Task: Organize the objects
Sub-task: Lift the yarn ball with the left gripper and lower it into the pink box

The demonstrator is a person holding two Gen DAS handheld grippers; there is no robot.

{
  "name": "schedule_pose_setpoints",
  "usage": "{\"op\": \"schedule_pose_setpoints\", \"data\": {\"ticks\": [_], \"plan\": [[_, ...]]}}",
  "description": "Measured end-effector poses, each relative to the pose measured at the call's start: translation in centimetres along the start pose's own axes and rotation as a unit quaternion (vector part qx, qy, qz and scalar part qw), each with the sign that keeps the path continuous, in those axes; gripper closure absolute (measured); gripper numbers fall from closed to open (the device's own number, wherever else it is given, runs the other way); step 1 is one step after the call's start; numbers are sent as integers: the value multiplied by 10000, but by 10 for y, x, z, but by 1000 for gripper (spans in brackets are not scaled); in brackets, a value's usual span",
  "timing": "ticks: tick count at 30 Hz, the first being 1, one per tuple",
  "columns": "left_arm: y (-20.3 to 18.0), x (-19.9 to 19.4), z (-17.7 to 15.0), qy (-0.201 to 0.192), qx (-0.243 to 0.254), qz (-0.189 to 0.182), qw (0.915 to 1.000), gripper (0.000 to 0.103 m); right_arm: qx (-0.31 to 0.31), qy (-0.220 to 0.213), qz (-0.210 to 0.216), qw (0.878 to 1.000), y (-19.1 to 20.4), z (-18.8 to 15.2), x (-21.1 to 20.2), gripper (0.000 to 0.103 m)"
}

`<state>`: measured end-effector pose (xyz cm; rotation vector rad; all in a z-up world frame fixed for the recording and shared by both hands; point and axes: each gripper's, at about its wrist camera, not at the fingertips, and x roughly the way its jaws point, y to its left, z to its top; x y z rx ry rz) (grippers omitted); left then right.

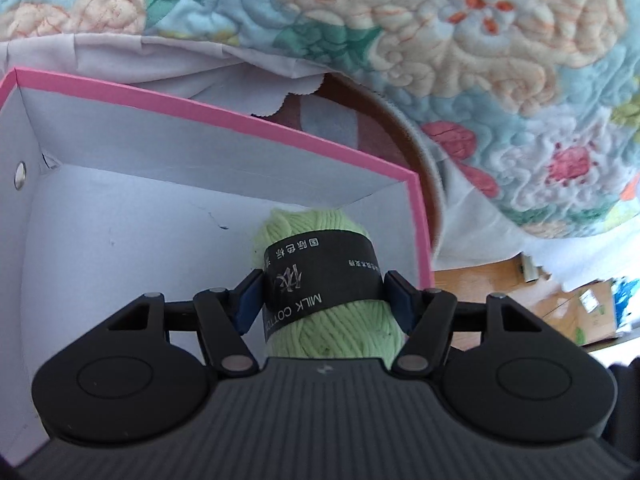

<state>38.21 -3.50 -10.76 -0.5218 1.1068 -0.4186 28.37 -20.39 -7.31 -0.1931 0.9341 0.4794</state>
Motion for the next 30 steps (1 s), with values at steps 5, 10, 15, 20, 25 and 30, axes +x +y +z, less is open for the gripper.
{"op": "schedule_pose_setpoints", "data": {"ticks": [5,10,15,20,25,30], "plan": [[3,16,-2,-104,-230,-61,9997,39,-14,-74,-288,9996,0,-4,9,68],[8,25,2,-306,-555,19,9980,37,34,-97,-948,9954,12,0,24,69],[14,13,2,-265,-695,133,9971,36,-125,95,-1033,9945,15,0,35,72],[8,23,-2,-338,-570,471,9967,45,221,183,-529,9982,22,0,24,59],[0,36,0,-150,-249,415,9987,46,174,-247,-702,9971,24,-11,0,57],[-11,30,4,-205,160,328,9991,46,-107,-373,-878,9954,24,-12,9,70]]}}
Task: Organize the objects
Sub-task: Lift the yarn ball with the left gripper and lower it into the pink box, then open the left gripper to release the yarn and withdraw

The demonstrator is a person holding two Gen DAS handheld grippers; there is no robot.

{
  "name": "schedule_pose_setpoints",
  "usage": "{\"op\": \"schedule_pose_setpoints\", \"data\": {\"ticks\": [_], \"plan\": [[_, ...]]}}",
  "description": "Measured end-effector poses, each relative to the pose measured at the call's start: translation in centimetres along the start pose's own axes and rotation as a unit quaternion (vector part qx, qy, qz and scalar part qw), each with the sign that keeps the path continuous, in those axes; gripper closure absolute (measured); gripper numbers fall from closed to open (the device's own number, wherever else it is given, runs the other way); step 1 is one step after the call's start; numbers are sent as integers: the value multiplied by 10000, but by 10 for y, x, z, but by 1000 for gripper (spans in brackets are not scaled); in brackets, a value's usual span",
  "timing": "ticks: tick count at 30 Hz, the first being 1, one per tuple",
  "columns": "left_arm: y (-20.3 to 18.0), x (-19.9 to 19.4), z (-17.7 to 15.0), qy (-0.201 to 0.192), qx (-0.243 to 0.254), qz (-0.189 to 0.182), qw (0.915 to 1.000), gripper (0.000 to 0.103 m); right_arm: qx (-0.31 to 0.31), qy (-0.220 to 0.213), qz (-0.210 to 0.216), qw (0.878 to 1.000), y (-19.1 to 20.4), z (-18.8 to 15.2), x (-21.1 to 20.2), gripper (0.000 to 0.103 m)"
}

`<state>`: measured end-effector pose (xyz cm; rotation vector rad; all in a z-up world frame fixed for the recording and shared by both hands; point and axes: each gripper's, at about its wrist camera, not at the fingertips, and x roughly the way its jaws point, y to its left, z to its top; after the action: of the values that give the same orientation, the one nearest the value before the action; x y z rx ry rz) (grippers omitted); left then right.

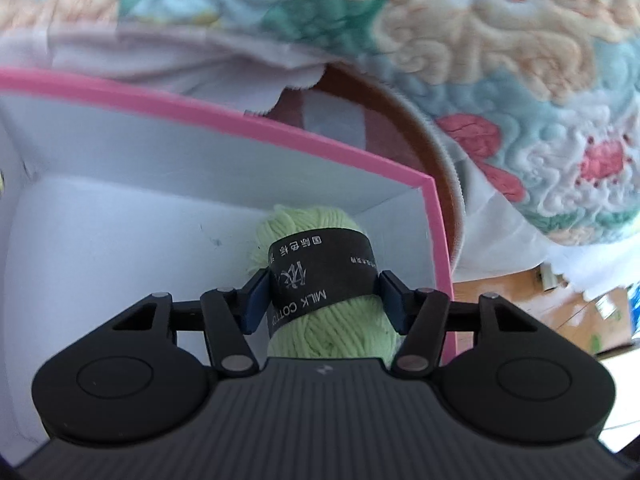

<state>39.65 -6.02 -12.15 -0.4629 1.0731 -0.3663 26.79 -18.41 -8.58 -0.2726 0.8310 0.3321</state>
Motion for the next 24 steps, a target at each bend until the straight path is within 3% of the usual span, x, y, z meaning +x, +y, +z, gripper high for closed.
{"op": "schedule_pose_setpoints", "data": {"ticks": [2,6,9,10,13,17,19,24], "plan": [[-5,-2,2,-68,199,202,9996,45,-138,8,-96,9999,5,-1,11,74],[-8,-3,4,97,330,268,9990,43,-404,140,-601,9973,21,-4,28,81],[-9,-6,1,-65,426,513,9978,43,-187,319,-404,9985,24,-5,31,83],[-8,-6,0,-132,389,550,9976,48,-172,323,-355,9987,25,-6,31,83],[-10,5,-3,-9,418,466,9980,64,-262,230,-24,9994,30,-10,22,83],[-12,15,-4,81,435,117,9990,64,66,435,382,9983,24,-9,18,83],[-11,18,-3,99,353,-83,9993,65,-1,514,174,9985,26,-9,25,83],[-13,14,2,7,467,164,9988,65,-105,328,-116,9993,36,-11,39,91]]}}
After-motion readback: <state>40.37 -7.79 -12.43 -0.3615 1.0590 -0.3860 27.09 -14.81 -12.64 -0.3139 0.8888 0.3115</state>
